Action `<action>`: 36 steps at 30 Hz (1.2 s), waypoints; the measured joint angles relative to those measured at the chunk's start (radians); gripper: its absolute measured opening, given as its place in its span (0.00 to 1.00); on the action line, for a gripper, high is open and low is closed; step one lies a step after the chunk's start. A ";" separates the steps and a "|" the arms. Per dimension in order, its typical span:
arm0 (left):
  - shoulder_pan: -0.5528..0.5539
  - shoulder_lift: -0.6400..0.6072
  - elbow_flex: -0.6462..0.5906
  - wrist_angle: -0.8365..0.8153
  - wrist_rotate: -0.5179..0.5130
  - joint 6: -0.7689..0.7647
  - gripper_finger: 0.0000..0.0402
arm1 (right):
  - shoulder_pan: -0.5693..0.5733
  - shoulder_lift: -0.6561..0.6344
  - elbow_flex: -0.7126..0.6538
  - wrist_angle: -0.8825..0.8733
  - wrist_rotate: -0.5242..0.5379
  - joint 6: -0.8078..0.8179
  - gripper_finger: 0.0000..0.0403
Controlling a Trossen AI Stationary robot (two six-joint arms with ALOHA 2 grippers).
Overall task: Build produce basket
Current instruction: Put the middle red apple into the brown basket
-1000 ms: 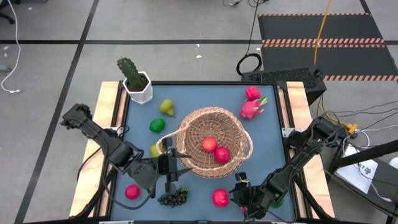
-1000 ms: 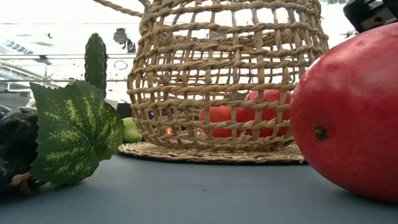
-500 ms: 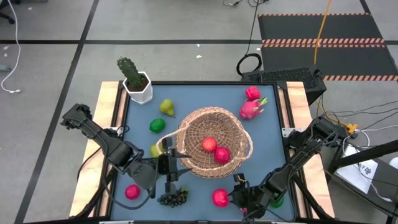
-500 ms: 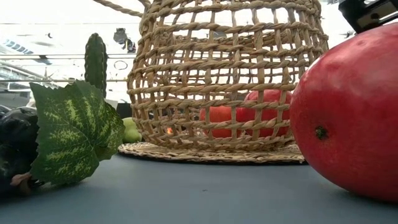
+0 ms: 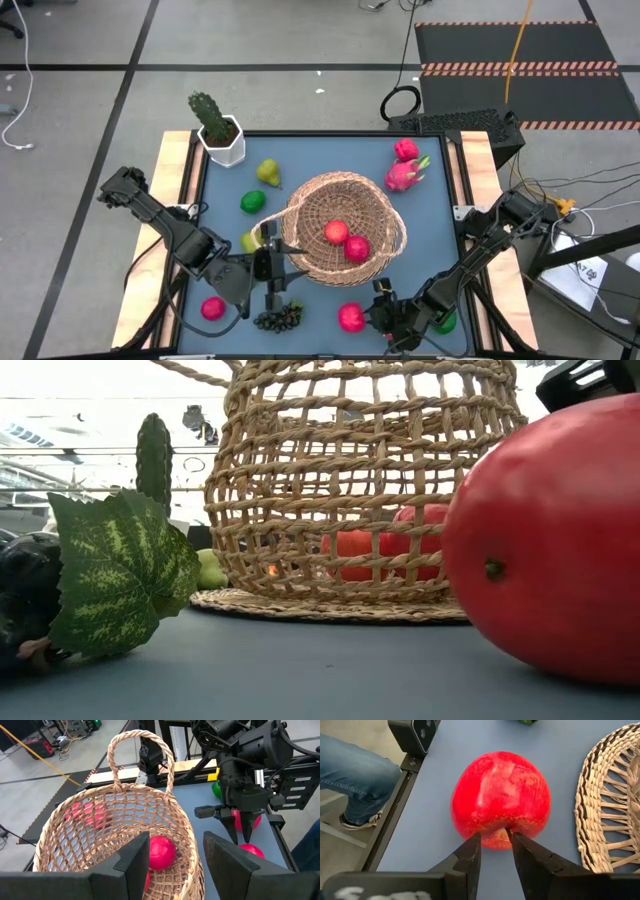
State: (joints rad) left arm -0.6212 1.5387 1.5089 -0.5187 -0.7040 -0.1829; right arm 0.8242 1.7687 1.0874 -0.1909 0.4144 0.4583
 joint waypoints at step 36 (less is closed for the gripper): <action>0.020 0.000 -0.001 0.000 0.000 0.000 0.46 | -0.007 -0.019 0.001 -0.007 -0.023 0.033 0.26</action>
State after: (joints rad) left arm -0.6010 1.5383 1.5082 -0.5186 -0.7044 -0.1827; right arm 0.8167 1.7500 1.0882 -0.1982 0.3915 0.4910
